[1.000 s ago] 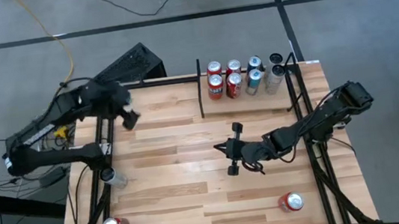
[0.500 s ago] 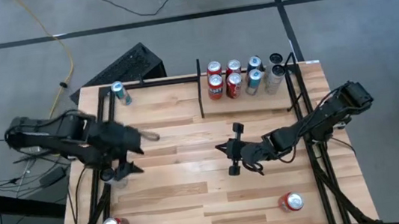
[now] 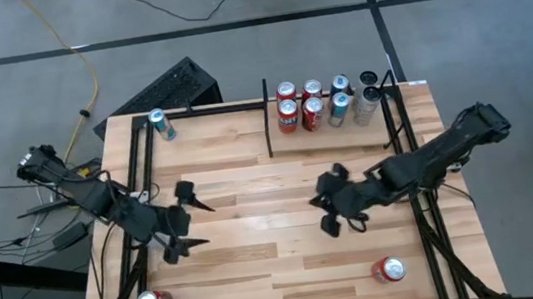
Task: Place canned beverage on shelf
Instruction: Put the orange soda can on the shelf aligned with the other soda cans
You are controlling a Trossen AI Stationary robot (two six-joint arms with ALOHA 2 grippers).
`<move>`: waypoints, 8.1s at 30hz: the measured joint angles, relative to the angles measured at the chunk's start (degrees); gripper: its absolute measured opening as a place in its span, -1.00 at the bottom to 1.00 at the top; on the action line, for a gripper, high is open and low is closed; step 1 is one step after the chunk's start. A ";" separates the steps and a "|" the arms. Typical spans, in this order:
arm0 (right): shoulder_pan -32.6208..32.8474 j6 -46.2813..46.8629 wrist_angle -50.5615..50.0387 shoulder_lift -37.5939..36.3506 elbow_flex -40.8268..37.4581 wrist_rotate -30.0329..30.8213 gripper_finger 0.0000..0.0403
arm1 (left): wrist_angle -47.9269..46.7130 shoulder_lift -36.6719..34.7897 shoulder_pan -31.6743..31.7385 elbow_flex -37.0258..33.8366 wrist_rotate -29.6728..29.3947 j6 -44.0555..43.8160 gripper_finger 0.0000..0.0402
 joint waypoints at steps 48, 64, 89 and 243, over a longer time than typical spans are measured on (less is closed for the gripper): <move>27.86 74.46 -36.28 20.73 16.93 -32.31 0.98 | 36.00 -16.65 30.54 -26.99 39.83 12.38 0.66; 24.60 64.28 -22.90 19.07 3.41 -32.66 0.80 | 37.65 -16.63 30.54 -26.97 35.90 12.23 0.66; -17.69 3.51 -23.55 14.40 3.52 -24.79 0.60 | 34.33 -16.62 35.65 -26.95 36.79 11.51 0.66; 22.28 33.56 -23.00 -9.23 -16.26 48.54 0.83 | 36.18 53.54 49.11 27.13 28.93 8.66 0.40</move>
